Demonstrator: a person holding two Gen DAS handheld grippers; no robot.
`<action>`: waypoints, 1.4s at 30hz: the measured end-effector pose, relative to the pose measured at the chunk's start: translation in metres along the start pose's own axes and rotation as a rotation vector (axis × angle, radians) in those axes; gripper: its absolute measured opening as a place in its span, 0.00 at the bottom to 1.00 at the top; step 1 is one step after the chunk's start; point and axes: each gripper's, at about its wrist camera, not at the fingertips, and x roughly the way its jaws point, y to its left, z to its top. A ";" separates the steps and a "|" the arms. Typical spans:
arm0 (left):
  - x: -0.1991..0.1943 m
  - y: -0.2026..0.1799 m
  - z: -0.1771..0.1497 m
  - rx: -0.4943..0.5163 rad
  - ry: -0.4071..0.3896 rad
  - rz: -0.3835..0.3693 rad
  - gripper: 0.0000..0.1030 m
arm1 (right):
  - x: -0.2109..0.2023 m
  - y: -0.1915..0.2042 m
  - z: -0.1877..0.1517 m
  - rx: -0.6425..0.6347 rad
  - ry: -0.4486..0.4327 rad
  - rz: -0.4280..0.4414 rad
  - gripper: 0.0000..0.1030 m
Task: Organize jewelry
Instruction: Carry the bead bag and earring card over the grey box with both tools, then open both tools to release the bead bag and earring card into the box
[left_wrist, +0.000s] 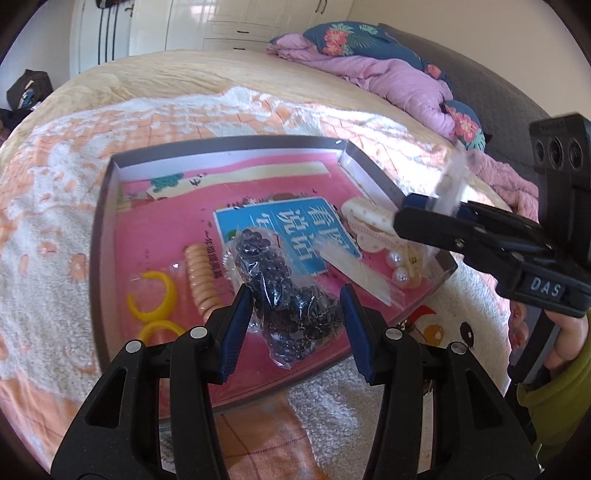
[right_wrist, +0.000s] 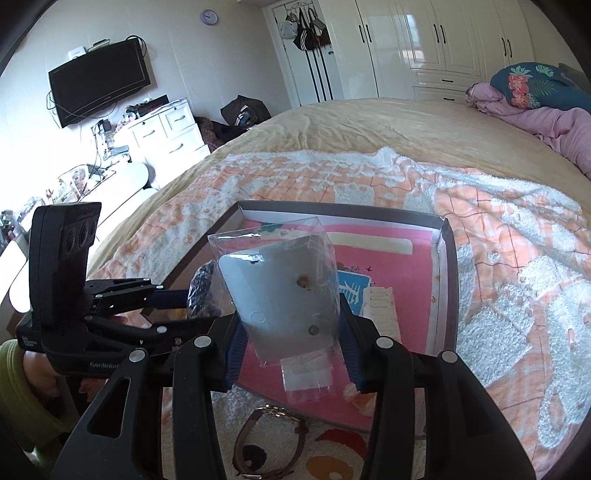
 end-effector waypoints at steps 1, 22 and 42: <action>0.001 -0.001 0.000 0.003 0.003 -0.002 0.39 | 0.003 -0.002 0.000 0.007 0.005 0.000 0.41; 0.006 0.004 0.000 -0.002 0.005 -0.004 0.39 | 0.032 -0.013 -0.005 0.059 0.069 -0.003 0.48; -0.010 -0.003 0.004 0.024 -0.040 0.016 0.54 | -0.032 -0.018 -0.015 0.158 -0.049 -0.009 0.69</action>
